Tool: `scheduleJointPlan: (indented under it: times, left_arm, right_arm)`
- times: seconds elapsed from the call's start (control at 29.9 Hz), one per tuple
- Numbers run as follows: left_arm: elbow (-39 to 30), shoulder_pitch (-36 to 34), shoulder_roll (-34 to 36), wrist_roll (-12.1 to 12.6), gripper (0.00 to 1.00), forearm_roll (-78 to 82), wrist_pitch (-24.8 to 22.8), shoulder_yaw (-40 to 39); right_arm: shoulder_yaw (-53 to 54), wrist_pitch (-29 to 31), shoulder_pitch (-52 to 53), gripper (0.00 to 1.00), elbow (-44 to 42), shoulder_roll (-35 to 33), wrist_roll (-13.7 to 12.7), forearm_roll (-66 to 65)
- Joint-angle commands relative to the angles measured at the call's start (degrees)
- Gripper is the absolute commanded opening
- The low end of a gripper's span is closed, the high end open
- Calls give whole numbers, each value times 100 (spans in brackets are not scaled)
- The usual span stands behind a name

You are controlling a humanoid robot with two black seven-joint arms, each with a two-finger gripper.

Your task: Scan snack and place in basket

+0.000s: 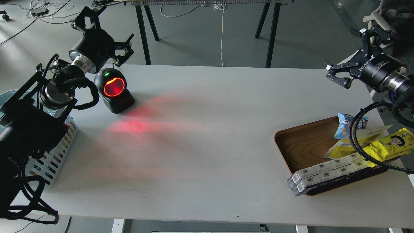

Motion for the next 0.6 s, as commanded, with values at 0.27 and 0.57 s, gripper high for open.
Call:
scheduleJointPlan:
  times: [0.27, 0.57]
  left_arm:
    - [8, 29, -15, -75, 100, -7, -24, -30]
    - [8, 29, -33, -110, 100, -7, 161, -74]
  right_arm:
    - [110, -35, -90, 100, -24, 13, 263, -2]
    - [102, -342, -99, 100, -15, 57, 307, -2]
